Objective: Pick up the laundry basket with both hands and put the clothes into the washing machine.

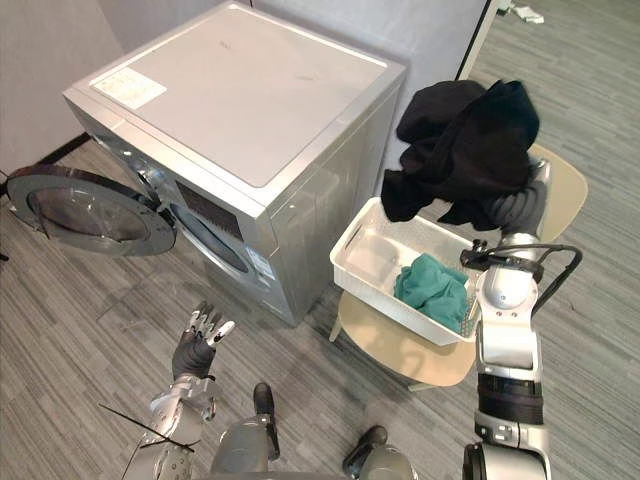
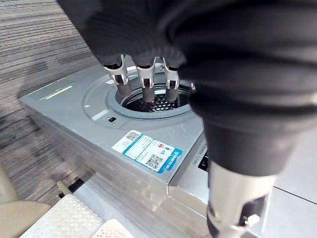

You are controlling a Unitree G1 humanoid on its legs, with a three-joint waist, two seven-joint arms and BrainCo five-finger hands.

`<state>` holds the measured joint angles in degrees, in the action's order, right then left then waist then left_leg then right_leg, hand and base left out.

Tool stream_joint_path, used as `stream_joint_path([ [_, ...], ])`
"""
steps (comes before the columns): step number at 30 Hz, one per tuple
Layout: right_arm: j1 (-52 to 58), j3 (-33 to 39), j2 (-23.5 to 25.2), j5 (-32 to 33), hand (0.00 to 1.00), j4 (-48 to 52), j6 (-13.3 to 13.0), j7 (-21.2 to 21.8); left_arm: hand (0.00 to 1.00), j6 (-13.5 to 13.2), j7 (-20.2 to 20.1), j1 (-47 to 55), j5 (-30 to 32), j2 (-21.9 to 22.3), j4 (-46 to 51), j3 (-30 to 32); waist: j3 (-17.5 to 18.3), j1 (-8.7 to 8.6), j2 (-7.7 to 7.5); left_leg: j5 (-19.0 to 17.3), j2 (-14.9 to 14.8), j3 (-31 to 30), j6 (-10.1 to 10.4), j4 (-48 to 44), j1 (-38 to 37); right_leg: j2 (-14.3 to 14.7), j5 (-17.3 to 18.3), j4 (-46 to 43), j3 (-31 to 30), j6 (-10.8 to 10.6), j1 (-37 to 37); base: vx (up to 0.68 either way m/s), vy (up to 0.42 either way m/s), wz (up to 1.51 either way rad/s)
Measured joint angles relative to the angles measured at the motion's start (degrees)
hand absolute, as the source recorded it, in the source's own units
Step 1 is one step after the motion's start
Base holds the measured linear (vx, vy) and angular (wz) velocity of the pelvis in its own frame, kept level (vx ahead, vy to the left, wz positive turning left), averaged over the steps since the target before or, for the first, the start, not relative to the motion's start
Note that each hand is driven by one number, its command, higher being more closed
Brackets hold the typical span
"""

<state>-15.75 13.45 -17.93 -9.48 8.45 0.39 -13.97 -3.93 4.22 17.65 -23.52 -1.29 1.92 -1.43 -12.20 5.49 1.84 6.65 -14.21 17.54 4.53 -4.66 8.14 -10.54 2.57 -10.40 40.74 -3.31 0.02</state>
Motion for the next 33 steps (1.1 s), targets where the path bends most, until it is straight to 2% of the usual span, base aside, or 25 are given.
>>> stream_joint_path([
  [4,1.8,-4.4,0.7,5.5,1.00,-0.1,-0.6,4.8,0.00,0.0,0.1,0.2,11.2,0.5,8.5,-0.3,0.7,-0.03,0.67,0.0,-1.6,-0.2,0.0,0.0,-0.2,2.3,-0.3,1.7,-0.2,0.4,0.7,-0.01,-0.042,-0.03],
  [7,2.8,-7.0,0.6,9.5,1.00,-0.3,-1.4,8.1,0.00,-0.2,0.4,-1.3,18.3,0.3,14.2,-0.5,0.8,-0.29,0.90,0.1,-2.0,0.2,0.1,0.1,-0.8,2.7,-0.3,1.8,-1.0,0.6,0.9,0.00,-0.018,-0.12],
  [8,2.9,-8.1,0.1,12.4,1.00,-0.3,-1.5,11.4,0.00,-0.8,0.8,-2.9,22.9,-0.7,16.6,-1.2,1.1,-0.76,1.24,0.2,-2.1,0.5,0.2,0.1,-1.2,2.7,-0.4,1.9,-1.3,0.8,1.2,0.01,0.011,-0.07],
  [10,3.4,-9.6,-1.6,15.8,1.00,-0.3,-1.8,14.4,0.00,-1.7,0.7,-5.3,25.7,-3.0,18.3,-2.7,1.3,-1.40,1.43,0.2,-1.9,0.6,0.2,0.1,-1.9,2.7,-0.6,2.2,-1.4,1.0,2.0,0.02,0.026,0.00],
  [12,5.3,-10.0,-3.4,19.2,1.00,-0.3,-2.2,17.2,0.00,-2.2,-0.2,-7.7,26.0,-5.6,18.7,-4.7,2.0,-1.45,1.33,0.1,-1.8,0.6,0.2,0.4,-2.3,2.8,-0.6,2.5,-1.4,0.9,2.4,0.00,0.000,0.00],
  [13,6.6,-10.0,-4.5,23.2,1.00,-0.3,-2.2,19.4,0.00,-2.6,-1.6,-9.0,25.7,-8.2,18.9,-6.8,2.0,-1.57,1.32,0.0,-1.7,0.7,0.0,0.8,-2.7,2.8,-0.7,2.7,-1.5,0.9,2.6,0.00,0.000,0.00],
  [15,7.9,-10.0,-5.6,26.8,1.00,-0.2,-2.2,21.3,0.00,-2.8,-3.5,-9.8,25.1,-11.0,18.9,-9.2,2.0,-1.71,1.32,0.0,-1.7,1.0,0.0,1.0,-2.8,2.8,-0.7,2.9,-1.6,0.7,2.6,0.00,0.020,-0.04],
  [16,9.1,-10.0,-6.0,29.8,1.00,-0.2,-2.0,22.9,0.00,-2.9,-5.9,-9.9,23.3,-12.7,18.9,-10.6,2.0,-1.91,1.25,0.0,-1.7,1.4,0.1,1.5,-2.9,2.9,-0.9,3.4,-1.7,0.5,2.5,0.00,0.019,-0.07],
  [21,12.8,-10.6,-6.2,33.8,1.00,3.9,-1.4,26.0,0.00,-2.7,-12.0,-9.8,18.4,-16.2,18.7,-15.8,2.7,-2.28,0.58,0.2,-1.6,3.5,0.4,2.2,-2.6,3.2,-2.5,4.7,-4.0,0.6,0.5,0.03,0.032,-0.24],
  [25,13.9,-12.3,-6.1,33.8,1.00,5.1,-1.3,26.9,0.00,-1.9,-14.3,-11.6,18.0,-16.3,15.2,-19.6,2.9,-3.34,-0.28,0.2,-1.5,5.7,0.5,2.3,-2.6,3.0,-3.3,5.1,-5.8,0.7,-0.7,0.04,0.036,-0.23],
  [30,14.0,-13.3,-6.1,35.3,1.00,6.9,-1.0,27.9,0.00,-0.2,-14.2,-16.8,19.4,-14.5,10.5,-22.1,2.9,-3.63,-0.81,0.1,-1.4,8.2,0.5,2.9,-1.7,3.3,-5.0,6.7,-8.2,0.7,-3.3,0.00,0.041,-0.26],
  [33,14.0,-14.5,-5.9,36.0,1.00,7.6,-0.7,28.3,0.00,0.0,-14.2,-21.1,19.9,-14.1,8.6,-24.8,2.9,-4.63,-0.83,0.3,-0.9,9.2,0.6,3.8,-1.3,2.9,-5.2,6.7,-9.0,0.6,-4.7,0.00,0.034,-0.16],
])
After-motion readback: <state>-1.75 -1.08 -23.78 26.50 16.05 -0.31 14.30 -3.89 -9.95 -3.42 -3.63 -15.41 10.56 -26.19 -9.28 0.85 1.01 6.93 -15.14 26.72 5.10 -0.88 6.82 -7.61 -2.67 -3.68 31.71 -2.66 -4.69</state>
